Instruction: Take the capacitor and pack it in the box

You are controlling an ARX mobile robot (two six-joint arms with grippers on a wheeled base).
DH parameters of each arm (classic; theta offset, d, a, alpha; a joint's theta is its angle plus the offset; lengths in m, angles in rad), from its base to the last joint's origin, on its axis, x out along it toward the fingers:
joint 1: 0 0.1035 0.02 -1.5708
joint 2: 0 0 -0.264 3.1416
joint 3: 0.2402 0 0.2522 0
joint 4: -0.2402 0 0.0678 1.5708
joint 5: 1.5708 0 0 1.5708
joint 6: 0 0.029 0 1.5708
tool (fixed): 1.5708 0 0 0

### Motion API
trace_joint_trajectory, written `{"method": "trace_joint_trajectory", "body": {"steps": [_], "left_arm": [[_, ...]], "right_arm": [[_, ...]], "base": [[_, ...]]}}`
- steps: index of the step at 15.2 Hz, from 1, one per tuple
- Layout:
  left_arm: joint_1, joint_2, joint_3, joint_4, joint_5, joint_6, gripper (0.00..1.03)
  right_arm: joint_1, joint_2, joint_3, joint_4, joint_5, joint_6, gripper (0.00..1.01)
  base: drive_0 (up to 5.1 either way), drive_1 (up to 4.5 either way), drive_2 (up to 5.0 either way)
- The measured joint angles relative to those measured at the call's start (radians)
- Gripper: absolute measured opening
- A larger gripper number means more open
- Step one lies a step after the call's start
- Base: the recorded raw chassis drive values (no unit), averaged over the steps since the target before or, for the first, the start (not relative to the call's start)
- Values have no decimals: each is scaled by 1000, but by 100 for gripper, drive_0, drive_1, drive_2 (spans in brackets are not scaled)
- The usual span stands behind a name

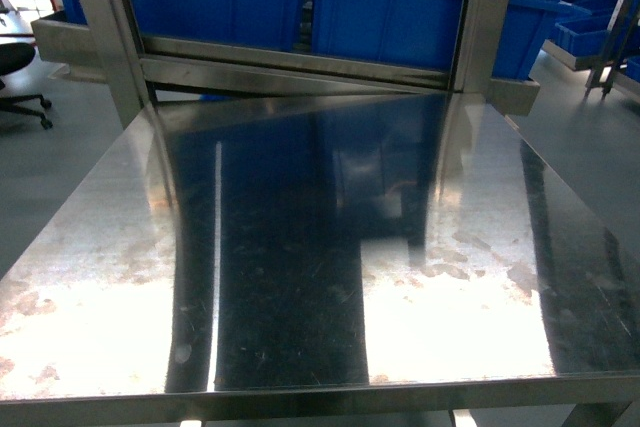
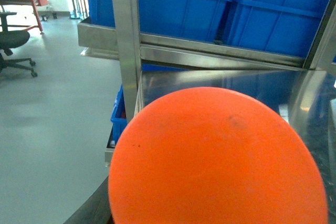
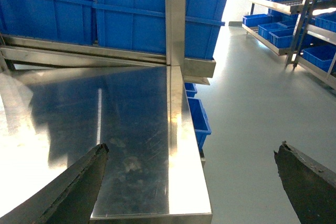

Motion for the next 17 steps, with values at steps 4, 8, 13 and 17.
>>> {"method": "trace_joint_trajectory", "body": {"steps": [4, 8, 13, 17], "left_arm": [[0, -114, -71, -65, 0, 0, 44], [0, -325, -71, -238, 0, 0, 44], [0, -494, -71, -396, 0, 0, 44], [0, -599, -71, -497, 0, 0, 44]], "right_arm": [[0, 0, 0, 0, 0, 0, 98], [0, 0, 0, 0, 0, 0, 98], [0, 0, 0, 0, 0, 0, 98], [0, 0, 0, 0, 0, 0, 98]], "base": [[0, 0, 0], [0, 0, 0], [0, 0, 0], [0, 0, 0]]}}
